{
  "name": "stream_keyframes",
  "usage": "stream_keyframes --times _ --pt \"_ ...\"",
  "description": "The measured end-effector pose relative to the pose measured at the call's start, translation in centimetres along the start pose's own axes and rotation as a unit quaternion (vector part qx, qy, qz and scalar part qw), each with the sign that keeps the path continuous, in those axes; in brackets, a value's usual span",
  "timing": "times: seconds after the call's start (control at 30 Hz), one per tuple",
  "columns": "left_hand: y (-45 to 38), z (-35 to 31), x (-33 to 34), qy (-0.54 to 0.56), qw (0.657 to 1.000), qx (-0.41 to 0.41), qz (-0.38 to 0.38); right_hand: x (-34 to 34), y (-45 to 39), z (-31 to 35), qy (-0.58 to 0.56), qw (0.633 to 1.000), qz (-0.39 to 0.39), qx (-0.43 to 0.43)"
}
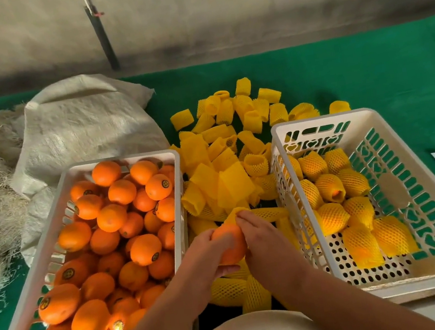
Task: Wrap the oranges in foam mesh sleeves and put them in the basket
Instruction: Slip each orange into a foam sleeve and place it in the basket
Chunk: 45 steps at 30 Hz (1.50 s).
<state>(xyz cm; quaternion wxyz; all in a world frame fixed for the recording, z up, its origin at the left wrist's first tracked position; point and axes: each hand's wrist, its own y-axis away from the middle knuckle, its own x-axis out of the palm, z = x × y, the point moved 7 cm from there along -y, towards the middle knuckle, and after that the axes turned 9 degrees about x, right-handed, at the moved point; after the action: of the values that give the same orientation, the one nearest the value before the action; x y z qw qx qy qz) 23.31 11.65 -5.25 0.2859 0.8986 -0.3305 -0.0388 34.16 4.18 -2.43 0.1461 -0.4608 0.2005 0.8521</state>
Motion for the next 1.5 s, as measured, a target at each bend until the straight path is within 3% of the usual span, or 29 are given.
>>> stream_keyframes --times 0.07,0.17,0.3,0.37,0.47,0.53,0.63,0.77,0.9,1.03,1.13,1.23,1.33,1.5 --pt "0.8 -1.4 -0.4 -0.113 0.993 0.017 -0.003 -0.2 0.5 0.2 -0.008 1.0 -0.015 -0.012" --pt "2.1 -3.6 -0.7 -0.292 0.947 0.127 -0.035 -0.9 1.3 0.7 -0.007 0.998 -0.051 -0.04" --pt "3.7 -5.1 -0.3 -0.395 0.883 0.231 -0.103 -1.7 2.3 1.6 -0.009 0.994 -0.08 -0.069" --pt "3.4 -4.7 0.1 -0.382 0.894 0.223 -0.072 -2.1 2.5 1.6 -0.017 0.994 -0.082 -0.071" --pt "2.9 -3.3 0.8 -0.174 0.978 0.109 0.03 -2.4 3.0 1.5 -0.015 0.993 -0.077 -0.085" --pt "2.8 -3.2 0.7 -0.121 0.987 0.096 0.05 -2.6 3.4 1.6 -0.018 0.992 -0.079 -0.093" --pt "3.1 -3.9 0.0 -0.16 0.97 0.181 0.029 -3.2 3.7 2.1 -0.031 0.989 -0.103 -0.103" --pt "4.6 -5.9 -0.1 -0.322 0.884 0.33 -0.075 -3.5 4.4 4.2 -0.031 0.98 -0.112 -0.165" --pt "4.9 -5.9 -1.6 -0.343 0.864 0.338 -0.149 -5.3 5.5 4.2 -0.099 0.963 -0.147 -0.205" --pt "5.7 -6.5 -2.1 -0.362 0.842 0.363 -0.166 -7.7 5.8 2.0 -0.25 0.935 -0.225 -0.111" --pt "6.0 -6.5 -1.2 -0.411 0.814 0.377 -0.162 -5.8 3.9 1.5 -0.298 0.949 -0.104 0.014" --pt "6.6 -6.6 0.6 -0.459 0.76 0.433 -0.156 -4.0 2.4 1.8 -0.379 0.923 -0.008 0.068" --pt "6.8 -6.3 2.0 -0.49 0.722 0.467 -0.144 -3.8 1.6 1.7 -0.403 0.911 -0.031 0.08" --pt "6.5 -6.0 2.3 -0.506 0.73 0.433 -0.154 -3.8 1.4 0.4 -0.378 0.915 -0.097 0.104"
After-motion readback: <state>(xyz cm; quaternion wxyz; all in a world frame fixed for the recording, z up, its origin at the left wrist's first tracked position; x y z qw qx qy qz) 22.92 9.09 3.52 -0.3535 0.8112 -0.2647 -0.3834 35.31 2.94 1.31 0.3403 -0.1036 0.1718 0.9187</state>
